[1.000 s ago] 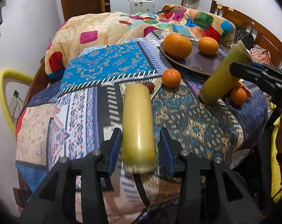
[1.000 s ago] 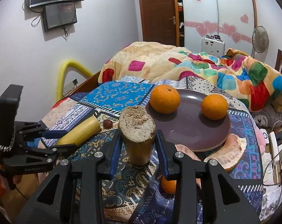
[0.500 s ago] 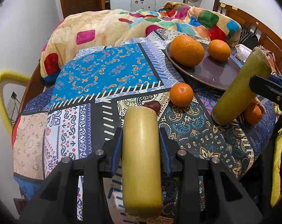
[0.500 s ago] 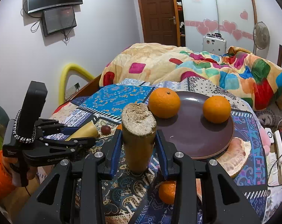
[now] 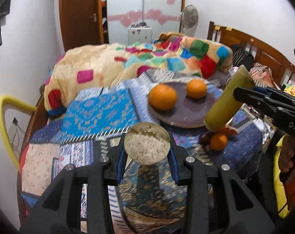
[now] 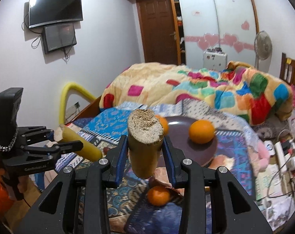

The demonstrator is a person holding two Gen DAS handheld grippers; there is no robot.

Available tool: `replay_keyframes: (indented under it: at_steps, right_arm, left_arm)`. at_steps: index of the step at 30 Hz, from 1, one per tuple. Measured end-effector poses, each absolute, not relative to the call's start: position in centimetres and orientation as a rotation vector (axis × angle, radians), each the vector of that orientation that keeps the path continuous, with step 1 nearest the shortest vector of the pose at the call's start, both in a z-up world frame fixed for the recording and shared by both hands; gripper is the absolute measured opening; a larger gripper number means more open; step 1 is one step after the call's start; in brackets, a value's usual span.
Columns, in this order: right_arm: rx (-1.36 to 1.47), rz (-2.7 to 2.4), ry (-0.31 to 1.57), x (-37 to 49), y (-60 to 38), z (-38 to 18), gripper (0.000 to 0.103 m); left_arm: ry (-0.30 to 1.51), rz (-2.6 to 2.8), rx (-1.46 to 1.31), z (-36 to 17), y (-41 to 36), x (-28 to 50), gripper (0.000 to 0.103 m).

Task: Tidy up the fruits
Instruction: 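Carry both yellow cylinders onto the brown plate and open both grippers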

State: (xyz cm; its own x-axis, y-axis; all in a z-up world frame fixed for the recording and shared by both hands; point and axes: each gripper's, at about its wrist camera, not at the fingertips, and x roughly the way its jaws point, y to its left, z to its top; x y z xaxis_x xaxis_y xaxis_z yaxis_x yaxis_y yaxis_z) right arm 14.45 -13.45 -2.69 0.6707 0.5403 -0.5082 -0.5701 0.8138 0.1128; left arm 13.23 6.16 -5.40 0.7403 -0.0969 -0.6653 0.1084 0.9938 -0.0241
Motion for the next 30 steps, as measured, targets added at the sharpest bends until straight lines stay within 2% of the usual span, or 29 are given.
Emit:
replay_keyframes:
  at_steps: [14,30]
  right_arm:
    - [-0.040,0.550,0.519,16.5,-16.9,-1.4,0.032]
    - [-0.091,0.530,0.585,20.6,-17.0,-4.4,0.032]
  left_arm:
    - [0.678,-0.205,0.013,-3.8,1.3,16.4,0.037]
    - [0.724,-0.246,0.011,-6.3,-0.8,22.5,0.037]
